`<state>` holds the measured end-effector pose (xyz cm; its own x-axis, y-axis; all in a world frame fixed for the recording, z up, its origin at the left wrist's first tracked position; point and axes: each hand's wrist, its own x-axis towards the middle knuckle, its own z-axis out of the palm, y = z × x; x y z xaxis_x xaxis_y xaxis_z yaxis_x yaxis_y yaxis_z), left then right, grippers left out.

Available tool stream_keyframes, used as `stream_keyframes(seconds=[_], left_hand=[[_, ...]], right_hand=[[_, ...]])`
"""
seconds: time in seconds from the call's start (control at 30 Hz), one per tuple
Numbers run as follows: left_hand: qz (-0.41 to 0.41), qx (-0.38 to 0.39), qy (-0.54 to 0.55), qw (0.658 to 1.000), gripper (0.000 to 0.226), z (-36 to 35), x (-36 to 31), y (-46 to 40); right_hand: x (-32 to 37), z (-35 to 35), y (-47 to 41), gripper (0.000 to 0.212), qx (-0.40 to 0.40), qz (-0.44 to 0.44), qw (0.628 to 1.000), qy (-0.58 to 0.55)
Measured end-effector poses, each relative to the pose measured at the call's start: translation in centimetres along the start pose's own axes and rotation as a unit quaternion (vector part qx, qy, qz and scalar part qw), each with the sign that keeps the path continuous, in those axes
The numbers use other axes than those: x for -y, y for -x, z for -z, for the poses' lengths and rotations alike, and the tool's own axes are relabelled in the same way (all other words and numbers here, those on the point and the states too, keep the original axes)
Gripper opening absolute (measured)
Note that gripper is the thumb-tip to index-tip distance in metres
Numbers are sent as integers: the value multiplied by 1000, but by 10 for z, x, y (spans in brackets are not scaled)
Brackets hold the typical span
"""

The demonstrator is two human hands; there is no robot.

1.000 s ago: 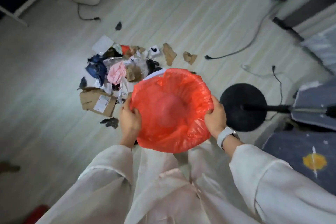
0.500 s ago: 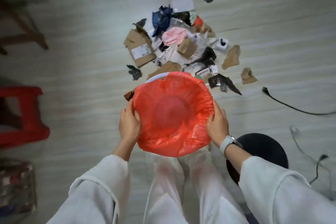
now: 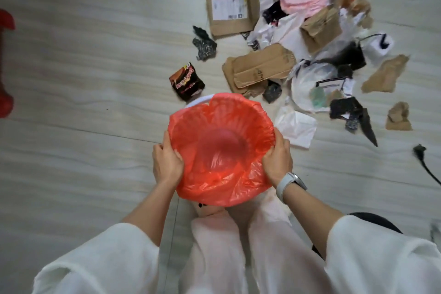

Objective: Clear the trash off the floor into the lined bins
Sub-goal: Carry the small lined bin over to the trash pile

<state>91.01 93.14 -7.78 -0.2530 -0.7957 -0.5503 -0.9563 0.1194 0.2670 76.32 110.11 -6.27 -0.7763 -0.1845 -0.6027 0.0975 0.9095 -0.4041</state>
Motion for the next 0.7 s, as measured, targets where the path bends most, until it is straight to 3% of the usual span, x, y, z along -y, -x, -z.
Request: stream_keyframes(seconds=[0.23,0.47,0.6,0.7], left_hand=[[-3,-102,29,994,63,3,-8,-69],[-36,-58,70,995,68,26,-27,-124],[-36,-26,20,999,72,36,-38,-124],[-22,-52,-10,998,67,41,-54,-101]], right_hand=[[46,-39,-53,62,-24,72,996,-56],[86,-45,-103,56,-22,120,989,-83],[93,-36,-110,59,35,130,990,-51],[82,-23,-97,62,74,103,990,-65]])
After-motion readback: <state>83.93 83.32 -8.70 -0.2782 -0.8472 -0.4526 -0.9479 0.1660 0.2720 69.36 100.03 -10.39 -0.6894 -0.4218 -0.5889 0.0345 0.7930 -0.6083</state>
